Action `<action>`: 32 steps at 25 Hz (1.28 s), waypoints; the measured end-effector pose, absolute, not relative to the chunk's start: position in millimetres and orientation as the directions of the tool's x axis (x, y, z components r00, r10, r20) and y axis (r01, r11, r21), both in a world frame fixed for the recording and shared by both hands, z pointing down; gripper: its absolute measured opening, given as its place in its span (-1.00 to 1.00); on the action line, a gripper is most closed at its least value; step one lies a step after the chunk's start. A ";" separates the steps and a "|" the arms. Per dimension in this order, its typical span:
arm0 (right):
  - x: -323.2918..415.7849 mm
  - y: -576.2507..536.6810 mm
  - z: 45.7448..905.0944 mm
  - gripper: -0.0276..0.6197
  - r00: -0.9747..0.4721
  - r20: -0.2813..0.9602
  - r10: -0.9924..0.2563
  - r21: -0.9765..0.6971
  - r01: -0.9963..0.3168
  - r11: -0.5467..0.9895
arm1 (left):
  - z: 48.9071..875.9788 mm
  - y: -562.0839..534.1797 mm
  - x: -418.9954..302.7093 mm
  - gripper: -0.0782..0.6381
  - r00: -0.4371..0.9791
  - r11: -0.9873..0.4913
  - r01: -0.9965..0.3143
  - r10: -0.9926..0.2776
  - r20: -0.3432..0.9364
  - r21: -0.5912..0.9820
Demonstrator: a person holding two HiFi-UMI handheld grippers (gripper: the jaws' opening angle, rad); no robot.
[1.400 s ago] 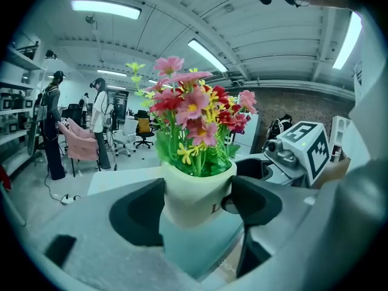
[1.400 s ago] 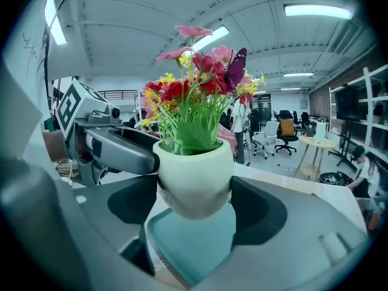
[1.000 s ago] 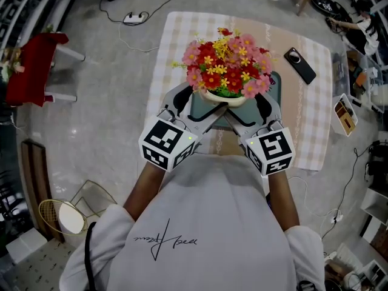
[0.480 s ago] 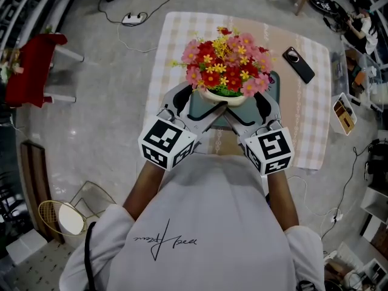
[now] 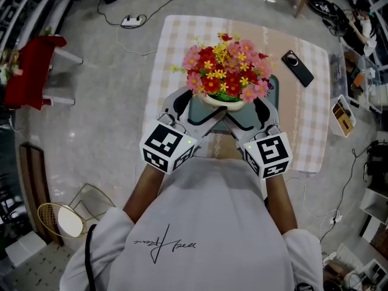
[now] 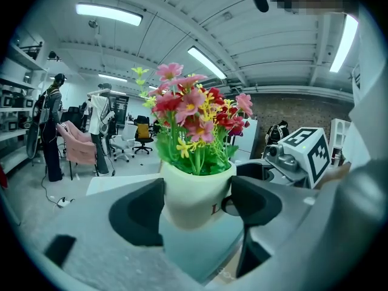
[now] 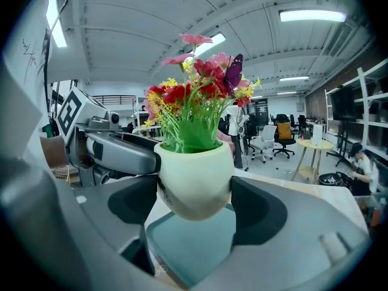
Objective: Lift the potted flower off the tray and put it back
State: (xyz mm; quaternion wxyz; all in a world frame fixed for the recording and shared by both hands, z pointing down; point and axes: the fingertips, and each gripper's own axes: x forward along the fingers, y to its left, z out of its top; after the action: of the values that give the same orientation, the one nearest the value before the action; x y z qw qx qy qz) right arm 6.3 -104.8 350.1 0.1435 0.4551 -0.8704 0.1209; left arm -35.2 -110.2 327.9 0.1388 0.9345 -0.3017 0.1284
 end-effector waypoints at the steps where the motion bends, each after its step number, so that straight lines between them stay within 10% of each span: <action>1: 6.6 -105.3 351.0 0.28 -0.543 0.361 -0.758 -0.079 -0.828 0.556 | 329.0 -110.7 -34.9 0.18 0.786 -0.780 -0.598 -0.526 0.326 0.184; 32: 56.1 -111.0 384.8 0.28 -0.479 0.421 -0.770 -0.100 -0.868 0.486 | 364.3 -120.9 14.7 0.16 0.812 -0.821 -0.526 -0.407 0.418 0.221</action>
State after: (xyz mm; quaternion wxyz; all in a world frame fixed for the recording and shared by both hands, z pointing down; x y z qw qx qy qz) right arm 56.1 -111.0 384.8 0.1618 0.4839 -0.8466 0.1518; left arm 14.7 -120.9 364.3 0.1656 0.9373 -0.2488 0.1792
